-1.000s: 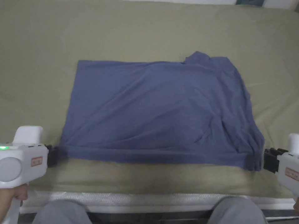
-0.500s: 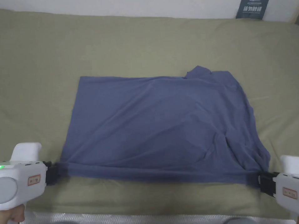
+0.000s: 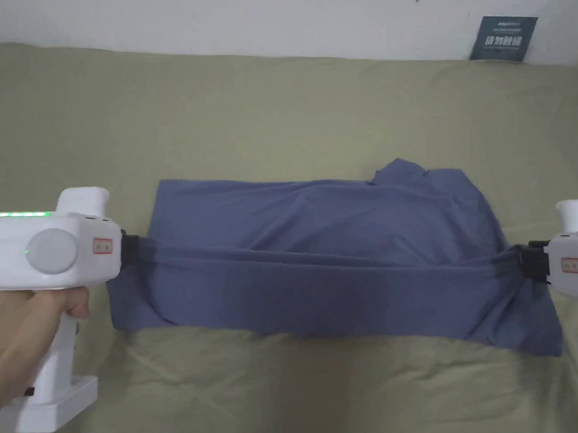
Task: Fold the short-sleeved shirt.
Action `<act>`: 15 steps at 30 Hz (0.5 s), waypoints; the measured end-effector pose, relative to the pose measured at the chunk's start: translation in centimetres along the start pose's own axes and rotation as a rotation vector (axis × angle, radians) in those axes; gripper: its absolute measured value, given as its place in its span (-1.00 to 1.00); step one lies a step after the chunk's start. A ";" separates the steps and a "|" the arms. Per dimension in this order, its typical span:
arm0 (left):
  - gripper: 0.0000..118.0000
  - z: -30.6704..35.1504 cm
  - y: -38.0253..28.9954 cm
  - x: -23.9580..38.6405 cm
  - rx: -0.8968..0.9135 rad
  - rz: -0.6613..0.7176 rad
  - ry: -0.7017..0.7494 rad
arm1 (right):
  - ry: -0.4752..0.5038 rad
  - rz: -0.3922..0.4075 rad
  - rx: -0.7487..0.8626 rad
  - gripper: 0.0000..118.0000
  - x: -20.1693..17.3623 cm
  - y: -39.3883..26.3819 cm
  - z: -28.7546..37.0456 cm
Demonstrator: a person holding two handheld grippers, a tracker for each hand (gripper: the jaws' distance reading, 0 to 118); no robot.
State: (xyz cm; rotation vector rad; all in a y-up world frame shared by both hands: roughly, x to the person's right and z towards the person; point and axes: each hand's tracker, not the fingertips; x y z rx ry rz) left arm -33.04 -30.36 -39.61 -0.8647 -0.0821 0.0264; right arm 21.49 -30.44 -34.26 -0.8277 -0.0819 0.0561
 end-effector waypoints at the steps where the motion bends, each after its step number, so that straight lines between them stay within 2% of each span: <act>1: -0.94 -1.4 0.8 0.2 -0.014 -0.009 0.015 | -0.008 0.005 -0.012 -0.75 -0.1 0.8 -1.5; 6: -0.94 -7.2 1.5 0.9 -0.109 -0.035 0.067 | -0.080 0.075 -0.082 -0.75 0.3 2.4 -7.8; 8: -0.92 -8.5 1.0 0.7 -0.126 -0.016 0.070 | -0.048 0.015 -0.115 -0.75 1.2 2.0 -9.4; 9: -0.78 -8.9 0.7 0.6 -0.131 -0.002 0.062 | -0.031 -0.015 -0.131 -0.75 1.5 1.7 -9.9; 10: -0.37 -9.1 0.4 0.4 -0.132 0.007 0.055 | -0.031 -0.036 -0.127 -0.74 1.7 1.2 -10.2; 11: 0.57 -9.0 0.0 0.3 -0.126 0.004 0.049 | -0.039 -0.045 -0.102 -0.62 2.1 0.7 -10.1; 12: 1.00 -8.9 -0.3 0.2 -0.115 -0.005 0.035 | -0.031 -0.076 -0.059 -0.35 2.4 0.2 -9.5; 13: 0.97 -8.7 -0.8 0.2 -0.110 -0.014 0.036 | -0.017 -0.115 -0.026 0.15 2.8 -0.3 -8.9; 14: 0.93 -7.2 -0.6 0.5 -0.031 -0.048 0.015 | -0.021 -0.137 -0.027 0.93 3.2 -0.7 -8.5; 15: 0.93 -6.5 -0.5 0.5 -0.071 -0.029 0.032 | -0.012 -0.154 -0.048 0.95 3.4 -1.0 -8.2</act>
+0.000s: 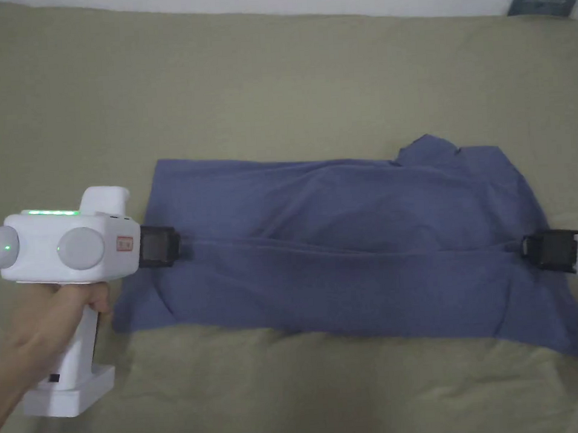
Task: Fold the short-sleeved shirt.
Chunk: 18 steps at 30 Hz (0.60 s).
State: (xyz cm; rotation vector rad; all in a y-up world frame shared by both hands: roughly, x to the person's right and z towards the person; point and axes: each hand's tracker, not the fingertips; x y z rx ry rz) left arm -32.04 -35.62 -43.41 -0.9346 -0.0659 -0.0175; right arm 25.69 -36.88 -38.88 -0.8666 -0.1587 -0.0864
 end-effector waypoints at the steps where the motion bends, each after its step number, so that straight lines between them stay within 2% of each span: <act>1: 0.93 0.8 0.0 0.0 -0.002 -0.004 0.006 | -0.002 -0.010 -0.029 0.80 0.4 -0.3 0.3; 2: 0.92 1.8 -0.2 0.0 0.013 -0.003 0.025 | -0.005 -0.042 0.048 0.73 1.1 -0.8 1.1; 3: 0.91 0.8 -0.8 -0.3 0.038 0.002 0.042 | -0.010 -0.037 0.024 0.76 1.6 -1.0 2.4; 6: 0.88 3.2 -1.8 -0.7 0.049 0.032 0.036 | 0.001 -0.057 0.051 0.76 1.5 -2.5 4.9; 7: 0.79 4.6 -2.5 -0.7 0.062 0.037 0.035 | 0.005 -0.052 0.049 0.71 1.6 -3.2 5.9; 8: 0.47 5.5 -3.0 -0.6 0.063 0.025 0.038 | 0.013 -0.046 0.056 0.43 1.1 -3.8 7.2; 9: -0.08 6.1 -3.6 -0.4 0.080 0.020 0.061 | 0.022 -0.043 0.072 -0.03 0.9 -4.5 8.2; 10: -0.81 6.5 -4.2 -0.3 0.083 0.015 0.069 | 0.010 -0.037 0.070 -0.63 0.6 -5.4 8.9; 11: -1.00 6.9 -4.9 -0.3 0.092 0.015 0.073 | 0.020 -0.034 0.082 -0.86 0.5 -6.2 9.5; 13: -1.00 7.0 -5.8 -0.3 0.029 0.050 0.008 | 0.075 -0.027 0.042 -0.86 0.0 -7.3 9.5; 16: -0.94 6.6 -6.6 -0.1 -0.011 0.069 -0.024 | 0.068 -0.020 0.034 -0.86 -0.5 -8.8 9.7; 17: -0.48 6.1 -6.7 0.2 -0.023 0.051 -0.016 | 0.071 -0.017 0.026 -0.86 -0.5 -9.0 9.6; 18: 0.29 5.6 -6.8 0.5 -0.032 0.037 0.001 | 0.079 -0.022 0.015 -0.86 -0.5 -9.2 9.4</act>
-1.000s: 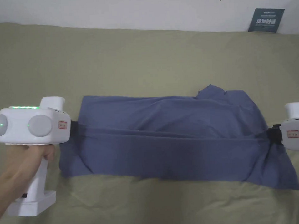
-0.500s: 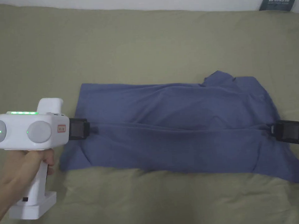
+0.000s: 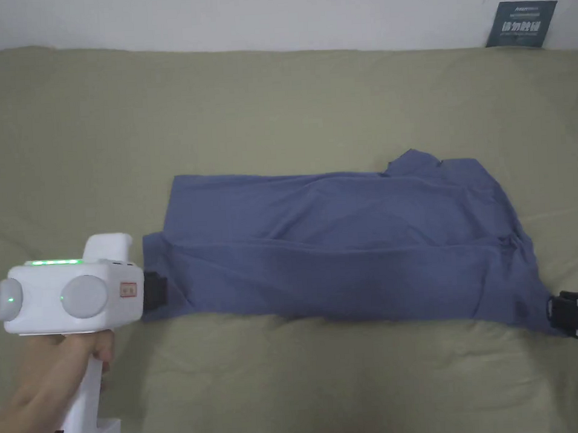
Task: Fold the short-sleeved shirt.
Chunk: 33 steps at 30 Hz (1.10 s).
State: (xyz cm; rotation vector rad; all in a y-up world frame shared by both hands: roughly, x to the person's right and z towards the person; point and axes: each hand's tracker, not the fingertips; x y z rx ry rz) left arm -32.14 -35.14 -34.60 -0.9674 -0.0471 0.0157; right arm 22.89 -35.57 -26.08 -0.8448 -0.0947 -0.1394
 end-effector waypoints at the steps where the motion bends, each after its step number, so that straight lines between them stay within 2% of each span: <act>1: 0.96 -0.8 0.0 0.2 -0.027 -0.005 0.023 | 0.004 -0.007 -0.009 -0.86 0.0 -0.2 -0.1; 7: 0.82 -4.3 -0.8 0.4 -0.055 -0.011 0.092 | -0.015 -0.005 -0.034 -0.86 0.4 0.3 -1.4; 8: 0.65 -4.7 -0.9 0.3 -0.068 -0.019 0.090 | -0.018 -0.005 -0.042 -0.84 0.6 0.5 -1.7; 9: 0.40 -4.6 -0.6 1.1 -0.065 -0.019 0.092 | -0.020 -0.003 -0.047 -0.74 0.7 0.7 -1.9; 10: 0.14 -4.5 -0.6 1.2 -0.063 -0.010 0.069 | -0.033 0.001 -0.048 -0.32 1.1 0.9 -2.5; 11: -0.24 -4.3 -0.5 1.4 -0.058 -0.004 0.037 | -0.033 0.001 -0.045 0.55 1.3 1.0 -2.8; 12: -0.58 -4.1 -0.6 1.7 -0.049 -0.010 0.043 | -0.046 0.014 -0.048 1.00 1.4 1.3 -3.2; 13: -0.76 -3.9 -0.1 2.3 -0.045 -0.027 0.040 | -0.049 0.016 -0.066 0.92 1.6 1.5 -4.0; 14: -0.78 -4.0 -0.1 2.5 -0.049 -0.034 0.013 | -0.075 0.029 0.044 0.86 1.4 1.8 -3.6; 15: -0.79 -4.1 -0.1 2.8 -0.050 -0.032 0.028 | -0.039 0.034 -0.039 0.89 1.3 1.2 -4.4; 19: -0.80 -4.2 0.3 2.6 -0.057 -0.045 0.023 | -0.062 0.031 -0.106 0.87 0.7 2.5 -7.3; 20: -0.80 -4.2 0.4 2.6 -0.056 -0.033 0.018 | -0.049 0.033 -0.121 0.57 0.7 2.5 -7.5; 21: -0.80 -3.9 0.5 2.2 -0.056 -0.025 0.013 | -0.049 0.034 -0.121 -0.02 0.6 2.4 -7.5; 22: -0.80 -3.8 0.5 2.3 -0.057 -0.025 0.013 | -0.030 0.040 -0.120 -0.70 0.4 2.4 -6.9; 25: -0.80 -3.2 0.7 2.3 -0.044 -0.050 0.032 | -0.021 0.086 -0.100 -0.81 0.0 2.1 -4.7; 29: -0.83 -1.7 0.9 1.4 -0.022 -0.040 0.040 | -0.020 0.063 -0.096 -0.82 1.3 1.9 -4.8; 30: -0.85 -1.4 0.8 1.3 -0.028 -0.040 0.039 | -0.054 0.093 -0.069 -0.82 -0.2 1.6 -3.0; 33: -0.87 0.0 0.2 0.4 -0.019 -0.036 0.026 | -0.046 0.104 -0.071 -0.82 -1.1 0.4 -0.7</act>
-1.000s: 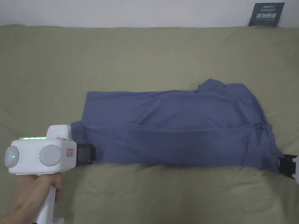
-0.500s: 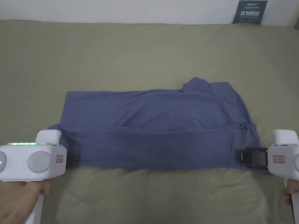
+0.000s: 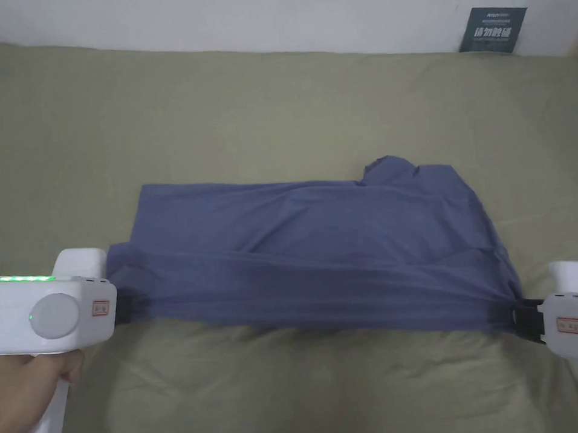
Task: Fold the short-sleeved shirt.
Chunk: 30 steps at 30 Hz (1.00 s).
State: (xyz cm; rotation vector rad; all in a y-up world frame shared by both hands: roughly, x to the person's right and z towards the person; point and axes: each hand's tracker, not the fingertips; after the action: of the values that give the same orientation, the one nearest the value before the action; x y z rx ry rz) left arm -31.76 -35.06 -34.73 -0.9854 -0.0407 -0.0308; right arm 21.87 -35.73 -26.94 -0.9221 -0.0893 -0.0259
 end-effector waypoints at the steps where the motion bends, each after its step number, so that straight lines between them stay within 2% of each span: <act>1: -0.87 0.4 -0.2 0.0 -0.003 0.001 0.000 | 0.023 -0.012 -0.015 -0.82 1.1 0.1 -0.1; 6: -0.87 2.6 -2.1 -0.7 0.018 0.016 -0.009 | 0.047 -0.046 -0.004 -0.82 1.5 -1.9 2.7; 12: -0.87 5.6 -6.5 -2.6 -0.006 0.027 -0.018 | 0.075 -0.022 -0.005 -0.82 0.7 -6.1 6.8; 20: -0.87 5.5 -10.1 -3.3 -0.039 0.057 -0.040 | 0.070 -0.023 -0.025 -0.81 0.7 -8.7 5.7; 21: -0.87 5.4 -10.1 -3.3 -0.034 0.066 -0.046 | 0.066 -0.023 -0.029 -0.69 0.4 -8.8 5.6; 22: -0.81 5.3 -10.1 -3.3 -0.021 0.072 -0.057 | 0.057 -0.030 -0.038 -0.36 0.0 -8.7 5.5; 23: -0.27 5.5 -9.9 -3.3 -0.012 0.071 -0.062 | 0.040 -0.036 -0.038 0.39 -0.2 -8.5 5.4; 24: 0.42 5.7 -9.6 -3.2 -0.014 0.074 -0.045 | 0.042 -0.040 -0.040 0.90 -0.3 -8.2 5.3; 25: 0.98 5.8 -9.3 -3.1 -0.019 0.071 -0.030 | 0.033 -0.046 -0.021 0.97 -0.3 -7.6 6.6; 26: 1.00 6.2 -8.9 -3.0 0.007 0.069 -0.028 | 0.035 -0.054 0.048 0.82 -0.6 -6.8 7.4; 28: 0.91 7.1 -7.7 -2.5 0.064 0.052 -0.019 | 0.031 -0.052 0.061 0.80 -1.2 -4.9 7.7; 30: 0.75 7.0 -5.9 -1.8 0.102 0.063 -0.014 | 0.042 -0.086 0.115 0.75 -1.4 -3.5 7.6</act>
State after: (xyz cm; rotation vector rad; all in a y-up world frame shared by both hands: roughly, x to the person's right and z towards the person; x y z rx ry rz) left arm -34.01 -32.43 -26.06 -0.8845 -0.0239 0.0353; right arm 19.73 -31.85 -19.74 -0.8017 -0.0909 -0.1186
